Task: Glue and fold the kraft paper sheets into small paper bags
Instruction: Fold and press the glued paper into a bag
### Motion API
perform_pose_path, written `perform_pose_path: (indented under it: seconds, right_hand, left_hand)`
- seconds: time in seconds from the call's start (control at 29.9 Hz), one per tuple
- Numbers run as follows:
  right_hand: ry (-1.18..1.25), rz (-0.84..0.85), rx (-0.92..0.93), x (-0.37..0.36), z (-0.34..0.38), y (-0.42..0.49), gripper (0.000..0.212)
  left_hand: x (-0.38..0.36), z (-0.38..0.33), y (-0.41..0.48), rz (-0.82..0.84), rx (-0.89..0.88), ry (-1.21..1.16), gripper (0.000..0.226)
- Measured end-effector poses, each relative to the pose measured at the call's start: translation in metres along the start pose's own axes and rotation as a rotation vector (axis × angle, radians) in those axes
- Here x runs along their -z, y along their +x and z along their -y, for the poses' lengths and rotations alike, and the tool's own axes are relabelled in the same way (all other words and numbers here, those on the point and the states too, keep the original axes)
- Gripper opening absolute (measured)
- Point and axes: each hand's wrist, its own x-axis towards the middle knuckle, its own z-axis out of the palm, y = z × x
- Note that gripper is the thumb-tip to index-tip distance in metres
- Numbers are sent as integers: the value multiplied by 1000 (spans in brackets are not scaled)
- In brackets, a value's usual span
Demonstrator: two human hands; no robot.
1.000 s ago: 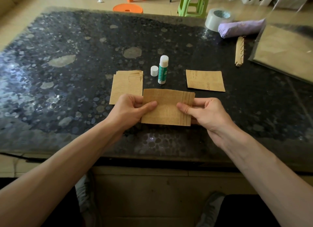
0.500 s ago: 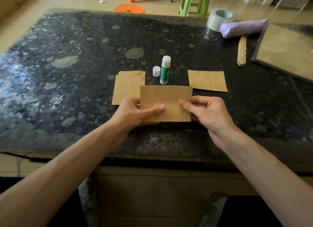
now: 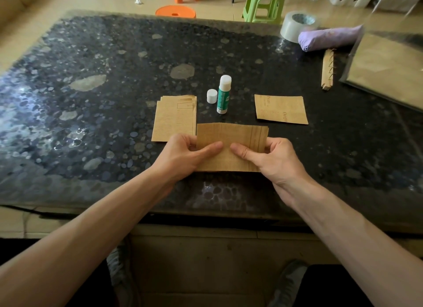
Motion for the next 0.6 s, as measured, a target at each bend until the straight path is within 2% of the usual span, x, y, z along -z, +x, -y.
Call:
perform_pose_path:
  seconds: [0.1,0.23,0.33,0.47,0.6]
  right_hand:
    - [-18,-25,9,3,1,3,37]
    - [-14,30,-11,8,2,3,23]
    - [-7,35,-34,12,4,3,23]
    - [16,23,-55,16,8,4,20]
    - [-1,42,-55,19,10,4,17]
  left_hand:
    - [1,0,1,1,1,-32,24]
    - [6,2,4,-31,-13,-7,24]
    - [6,3,5,-10,-1,-7,21]
    - [8,4,8,-69,-38,-19,17]
    - [11,5,9,-89,-51,-7,21]
